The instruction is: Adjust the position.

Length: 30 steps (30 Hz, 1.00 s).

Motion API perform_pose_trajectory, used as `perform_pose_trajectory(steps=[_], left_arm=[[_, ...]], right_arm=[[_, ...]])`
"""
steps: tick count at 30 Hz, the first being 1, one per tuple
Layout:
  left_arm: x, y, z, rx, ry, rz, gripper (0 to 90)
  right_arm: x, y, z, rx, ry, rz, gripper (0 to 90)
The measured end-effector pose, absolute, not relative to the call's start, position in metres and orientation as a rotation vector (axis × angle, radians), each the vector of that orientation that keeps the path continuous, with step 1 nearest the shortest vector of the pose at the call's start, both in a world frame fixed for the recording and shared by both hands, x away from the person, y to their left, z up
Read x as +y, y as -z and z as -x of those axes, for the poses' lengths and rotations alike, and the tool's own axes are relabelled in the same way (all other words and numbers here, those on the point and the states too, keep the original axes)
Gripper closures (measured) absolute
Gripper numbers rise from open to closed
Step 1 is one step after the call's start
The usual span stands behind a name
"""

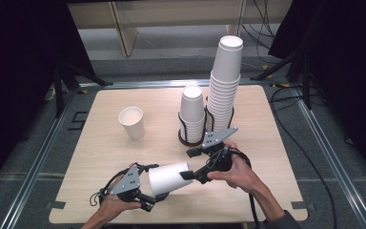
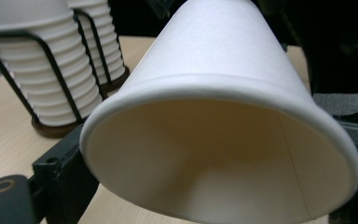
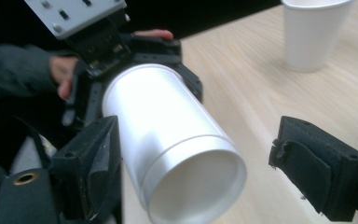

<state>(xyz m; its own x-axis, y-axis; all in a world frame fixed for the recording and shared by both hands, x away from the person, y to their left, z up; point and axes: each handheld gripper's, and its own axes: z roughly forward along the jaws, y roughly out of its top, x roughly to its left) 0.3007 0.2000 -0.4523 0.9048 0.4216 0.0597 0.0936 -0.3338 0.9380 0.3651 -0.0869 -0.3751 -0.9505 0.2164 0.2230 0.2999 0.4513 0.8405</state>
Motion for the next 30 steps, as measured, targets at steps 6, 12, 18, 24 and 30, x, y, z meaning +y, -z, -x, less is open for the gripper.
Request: perform_pose_trajectory(steps=[6, 12, 18, 24, 30], left_arm=[[0.200, 0.454, -0.304, 0.417, -0.329, -1.960, 8.2], [0.204, 0.454, -0.308, 0.454, -0.336, -2.013, 8.2], [0.202, 0.452, -0.306, 0.460, -0.314, -2.052, 8.2], [0.199, 0.451, -0.305, 0.455, -0.320, -2.086, 8.2], [0.197, 0.448, -0.302, 0.441, -0.319, -2.124, 8.2]], right_arm=[[-0.079, 0.373, -0.355, -2.844, 1.430, 0.408, 16.7], [-0.067, 0.373, -0.345, -2.995, 1.331, 0.284, 18.6], [-0.054, 0.381, -0.338, -3.100, 1.216, 0.170, 19.9], [-0.046, 0.387, -0.332, -3.151, 1.150, 0.098, 19.7], [-0.032, 0.396, -0.326, -3.221, 1.055, -0.033, 19.9]])
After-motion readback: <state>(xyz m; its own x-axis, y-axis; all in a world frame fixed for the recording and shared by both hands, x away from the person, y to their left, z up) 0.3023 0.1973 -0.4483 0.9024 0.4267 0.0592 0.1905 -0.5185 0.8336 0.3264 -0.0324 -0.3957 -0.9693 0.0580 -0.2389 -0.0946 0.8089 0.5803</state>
